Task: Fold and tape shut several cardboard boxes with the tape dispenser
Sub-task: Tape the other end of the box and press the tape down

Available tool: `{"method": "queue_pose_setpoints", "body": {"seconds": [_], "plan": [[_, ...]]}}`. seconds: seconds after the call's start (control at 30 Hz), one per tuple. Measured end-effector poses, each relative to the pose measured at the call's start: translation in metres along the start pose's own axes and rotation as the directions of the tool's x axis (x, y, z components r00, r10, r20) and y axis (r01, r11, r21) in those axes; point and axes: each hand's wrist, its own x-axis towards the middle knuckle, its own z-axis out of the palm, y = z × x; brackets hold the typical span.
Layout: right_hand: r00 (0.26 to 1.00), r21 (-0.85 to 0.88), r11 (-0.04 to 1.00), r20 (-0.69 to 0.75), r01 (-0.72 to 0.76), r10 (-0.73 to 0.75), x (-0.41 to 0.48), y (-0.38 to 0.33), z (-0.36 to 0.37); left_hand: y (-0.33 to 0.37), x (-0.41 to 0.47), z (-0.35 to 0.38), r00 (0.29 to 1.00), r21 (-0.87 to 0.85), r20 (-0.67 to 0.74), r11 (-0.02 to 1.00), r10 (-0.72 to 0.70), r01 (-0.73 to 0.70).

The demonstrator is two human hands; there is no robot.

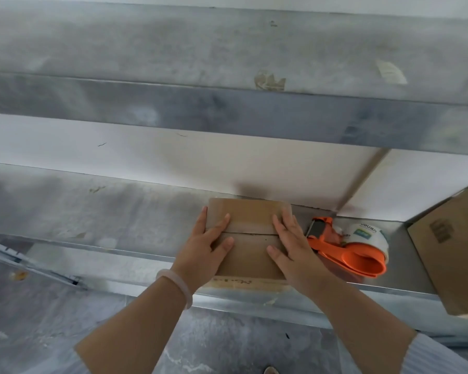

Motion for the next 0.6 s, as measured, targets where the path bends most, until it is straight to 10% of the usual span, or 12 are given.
{"method": "queue_pose_setpoints", "body": {"seconds": [0.23, 0.6], "plan": [[0.992, 0.078, 0.997, -0.125, 0.021, -0.011, -0.014, 0.002, 0.007, 0.0, -0.016, 0.005, 0.991, -0.133, -0.134, 0.991, -0.025, 0.007], [0.996, 0.068, 0.996, 0.07, -0.056, 0.051, -0.006, 0.006, -0.004, 0.005, -0.01, 0.0, 0.996, -0.181, -0.013, 0.98, -0.091, 0.088]]}}
